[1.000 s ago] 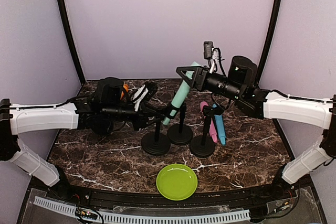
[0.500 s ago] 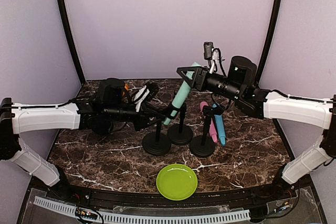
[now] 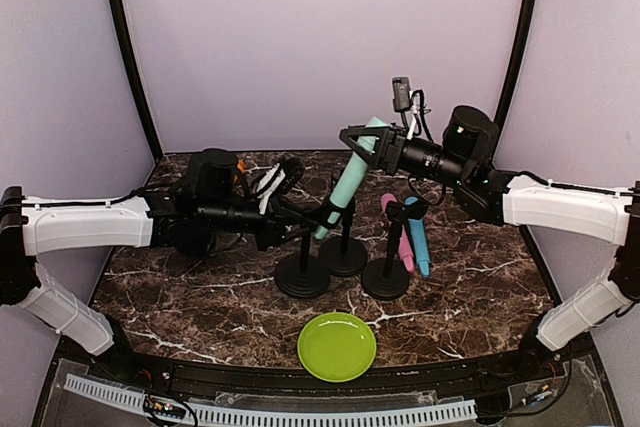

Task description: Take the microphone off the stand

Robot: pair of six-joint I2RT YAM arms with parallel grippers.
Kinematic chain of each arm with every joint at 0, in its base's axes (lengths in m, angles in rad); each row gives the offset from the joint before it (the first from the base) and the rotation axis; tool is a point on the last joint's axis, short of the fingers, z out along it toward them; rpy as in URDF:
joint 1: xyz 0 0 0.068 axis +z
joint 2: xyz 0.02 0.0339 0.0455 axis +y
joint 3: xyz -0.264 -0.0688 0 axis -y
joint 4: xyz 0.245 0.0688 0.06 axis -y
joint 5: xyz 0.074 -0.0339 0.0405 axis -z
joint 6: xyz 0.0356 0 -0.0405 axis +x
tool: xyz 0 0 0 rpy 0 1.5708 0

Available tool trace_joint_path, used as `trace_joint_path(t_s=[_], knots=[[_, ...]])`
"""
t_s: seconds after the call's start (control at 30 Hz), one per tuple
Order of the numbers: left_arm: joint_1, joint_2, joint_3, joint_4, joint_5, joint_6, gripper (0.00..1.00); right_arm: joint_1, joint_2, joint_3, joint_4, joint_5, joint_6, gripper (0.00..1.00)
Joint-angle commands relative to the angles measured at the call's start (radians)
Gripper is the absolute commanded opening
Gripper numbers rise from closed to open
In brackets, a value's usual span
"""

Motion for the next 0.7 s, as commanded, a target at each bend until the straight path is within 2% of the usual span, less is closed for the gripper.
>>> trace_joint_path(t_s=[0.0, 0.37, 0.67], knots=[[0.011, -0.049, -0.005, -0.027, 0.009, 0.033, 0.00, -0.039, -0.062, -0.003, 0.060, 0.016, -0.035, 0.00], [0.010, -0.041, -0.002, -0.035, -0.068, 0.034, 0.00, -0.039, -0.089, 0.037, -0.118, 0.281, -0.025, 0.00], [0.011, -0.037, 0.000, -0.038, -0.074, 0.032, 0.00, -0.039, -0.099, 0.049, -0.165, 0.340, -0.024, 0.00]])
